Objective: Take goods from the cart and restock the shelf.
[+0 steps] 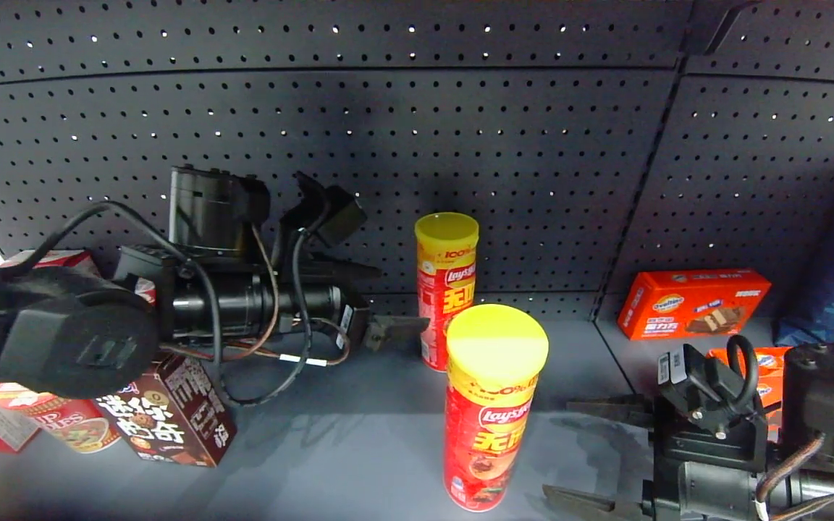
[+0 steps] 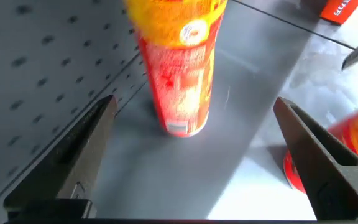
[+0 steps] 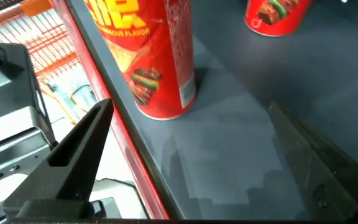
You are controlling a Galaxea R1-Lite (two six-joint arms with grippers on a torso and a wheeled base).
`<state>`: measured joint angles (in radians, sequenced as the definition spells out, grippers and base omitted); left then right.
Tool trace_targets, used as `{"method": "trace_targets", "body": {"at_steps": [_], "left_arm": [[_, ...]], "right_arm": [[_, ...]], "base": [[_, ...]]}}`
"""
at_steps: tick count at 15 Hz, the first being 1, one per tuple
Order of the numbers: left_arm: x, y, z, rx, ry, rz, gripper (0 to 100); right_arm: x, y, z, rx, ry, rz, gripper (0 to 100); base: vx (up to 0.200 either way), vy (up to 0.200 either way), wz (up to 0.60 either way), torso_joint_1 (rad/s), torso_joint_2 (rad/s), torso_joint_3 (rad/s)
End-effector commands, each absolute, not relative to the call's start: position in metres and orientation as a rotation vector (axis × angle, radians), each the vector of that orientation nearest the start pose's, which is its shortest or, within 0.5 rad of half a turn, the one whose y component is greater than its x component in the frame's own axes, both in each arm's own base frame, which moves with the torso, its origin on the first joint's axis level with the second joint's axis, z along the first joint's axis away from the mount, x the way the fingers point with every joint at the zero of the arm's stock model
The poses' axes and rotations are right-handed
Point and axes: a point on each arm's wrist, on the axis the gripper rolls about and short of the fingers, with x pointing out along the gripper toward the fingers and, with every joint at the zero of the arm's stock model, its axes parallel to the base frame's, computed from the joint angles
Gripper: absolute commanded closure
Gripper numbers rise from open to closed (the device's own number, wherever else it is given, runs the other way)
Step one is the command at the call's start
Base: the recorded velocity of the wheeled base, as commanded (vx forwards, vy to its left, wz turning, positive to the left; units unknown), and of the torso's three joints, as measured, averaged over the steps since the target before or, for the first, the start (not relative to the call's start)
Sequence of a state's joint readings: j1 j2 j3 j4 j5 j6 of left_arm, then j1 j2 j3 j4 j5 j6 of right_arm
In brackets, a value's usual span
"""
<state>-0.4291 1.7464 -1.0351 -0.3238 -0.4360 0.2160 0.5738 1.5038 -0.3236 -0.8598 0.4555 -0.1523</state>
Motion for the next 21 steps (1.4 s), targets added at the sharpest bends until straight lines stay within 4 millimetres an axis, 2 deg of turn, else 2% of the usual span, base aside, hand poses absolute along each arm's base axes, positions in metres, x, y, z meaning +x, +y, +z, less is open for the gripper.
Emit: {"method": "trace_targets", "body": {"at_steps": [1,2,5,7,11,16,21], "left_arm": [[0.273,-0.130,0.217,0.196,0.261,-0.874,0],[0.265,-0.123,0.220,0.194,0.253,-0.861,0],[0.251,-0.114,0.229,0.191,0.223,-0.850,0],[0.251,-0.114,0.231,0.197,0.215,-0.825,0],[0.249,-0.113,0.233,0.197,0.211,-0.819,0],[0.251,-0.112,0.233,0.197,0.212,-0.811,0],[0.250,-0.111,0.232,0.197,0.212,-0.813,0]], "right_arm": [[0.170,0.121,0.137,-0.166,0.246,1.001,0],[0.171,0.121,0.136,-0.182,0.267,0.930,0],[0.174,0.121,0.132,-0.200,0.316,0.874,0],[0.186,0.127,0.131,-0.212,0.320,0.821,0],[0.198,0.143,0.134,-0.216,0.307,0.842,0],[0.200,0.162,0.131,-0.227,0.307,0.895,0],[0.201,0.166,0.135,-0.224,0.289,0.891,0]], "base": [[0.000,0.000,0.00,0.000,0.00,0.000],[0.000,0.000,0.00,0.000,0.00,0.000],[0.000,0.000,0.00,0.000,0.00,0.000],[0.000,0.000,0.00,0.000,0.00,0.000],[0.000,0.000,0.00,0.000,0.00,0.000],[0.000,0.000,0.00,0.000,0.00,0.000],[0.000,0.000,0.00,0.000,0.00,0.000]]}}
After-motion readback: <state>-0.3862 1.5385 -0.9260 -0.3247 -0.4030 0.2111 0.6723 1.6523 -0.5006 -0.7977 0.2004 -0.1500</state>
